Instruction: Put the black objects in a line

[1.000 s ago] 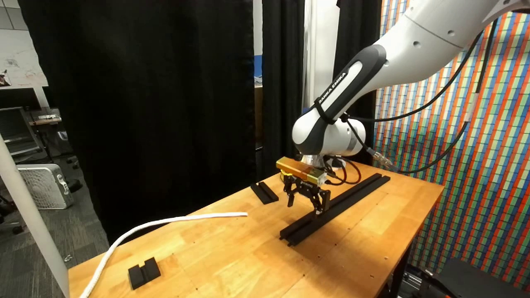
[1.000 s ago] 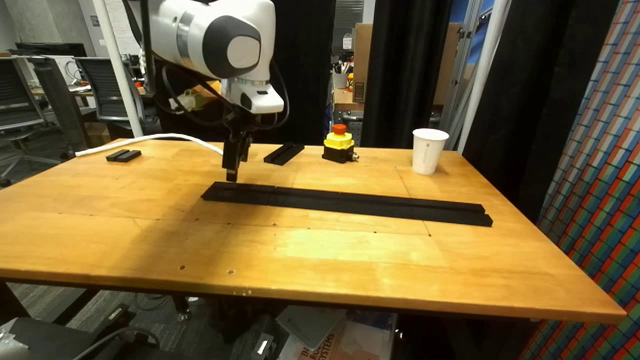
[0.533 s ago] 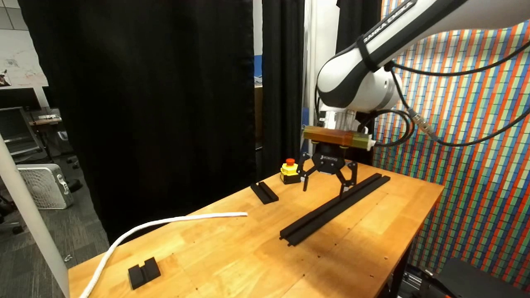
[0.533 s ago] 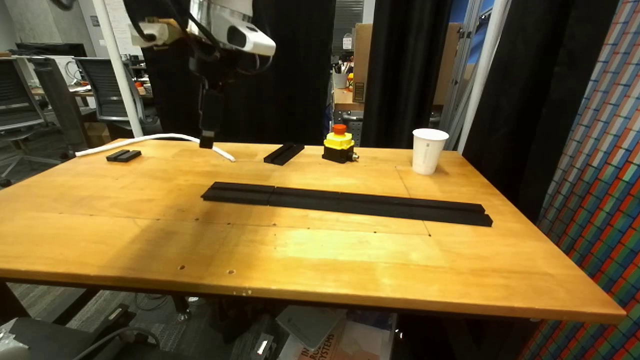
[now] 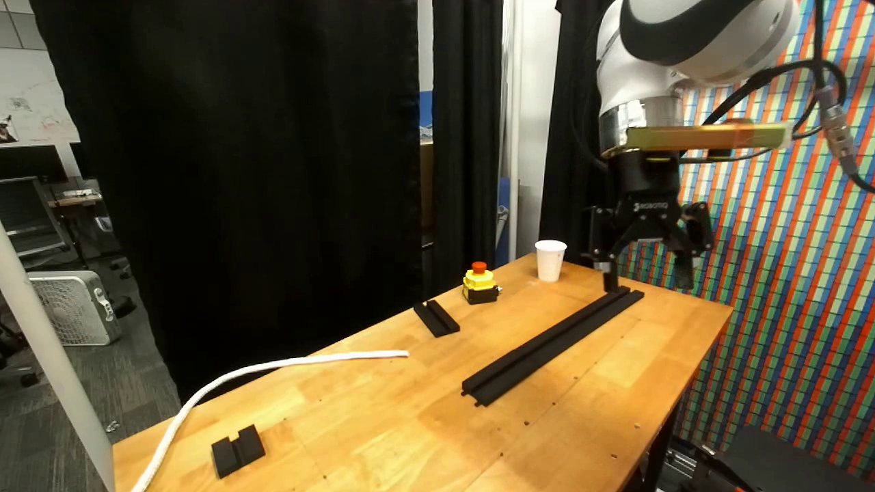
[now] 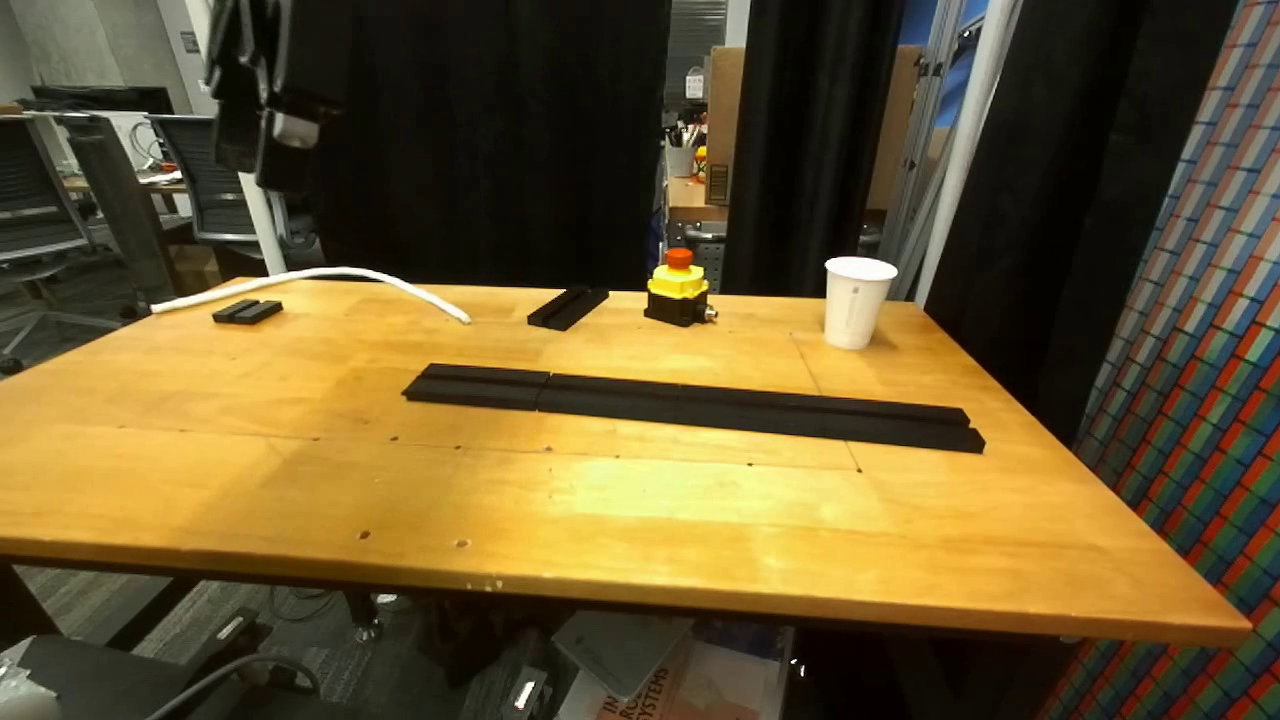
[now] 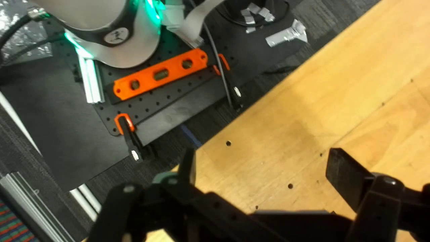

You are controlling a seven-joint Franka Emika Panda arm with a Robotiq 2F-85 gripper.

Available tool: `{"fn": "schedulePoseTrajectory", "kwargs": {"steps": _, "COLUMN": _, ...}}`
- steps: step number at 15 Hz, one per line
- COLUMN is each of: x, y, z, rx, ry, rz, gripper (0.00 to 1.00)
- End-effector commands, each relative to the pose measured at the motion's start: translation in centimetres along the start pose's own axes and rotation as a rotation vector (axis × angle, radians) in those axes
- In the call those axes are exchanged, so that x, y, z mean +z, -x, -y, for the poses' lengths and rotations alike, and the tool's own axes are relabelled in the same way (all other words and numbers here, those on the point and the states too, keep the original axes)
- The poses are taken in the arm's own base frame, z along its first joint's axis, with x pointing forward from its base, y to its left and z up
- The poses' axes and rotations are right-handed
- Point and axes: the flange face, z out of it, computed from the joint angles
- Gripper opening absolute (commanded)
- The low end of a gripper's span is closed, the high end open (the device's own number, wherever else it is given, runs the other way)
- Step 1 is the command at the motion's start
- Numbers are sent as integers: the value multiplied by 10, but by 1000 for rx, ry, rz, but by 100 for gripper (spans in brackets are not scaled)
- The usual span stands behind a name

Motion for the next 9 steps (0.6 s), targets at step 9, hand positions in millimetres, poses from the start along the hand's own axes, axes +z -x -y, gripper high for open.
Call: {"fn": "schedulePoseTrajectory", "kwargs": {"steps": 9, "x": 1, "y": 66, "z": -39, "rx": -188, "ry": 49, "rz": -91, "gripper": 100}}
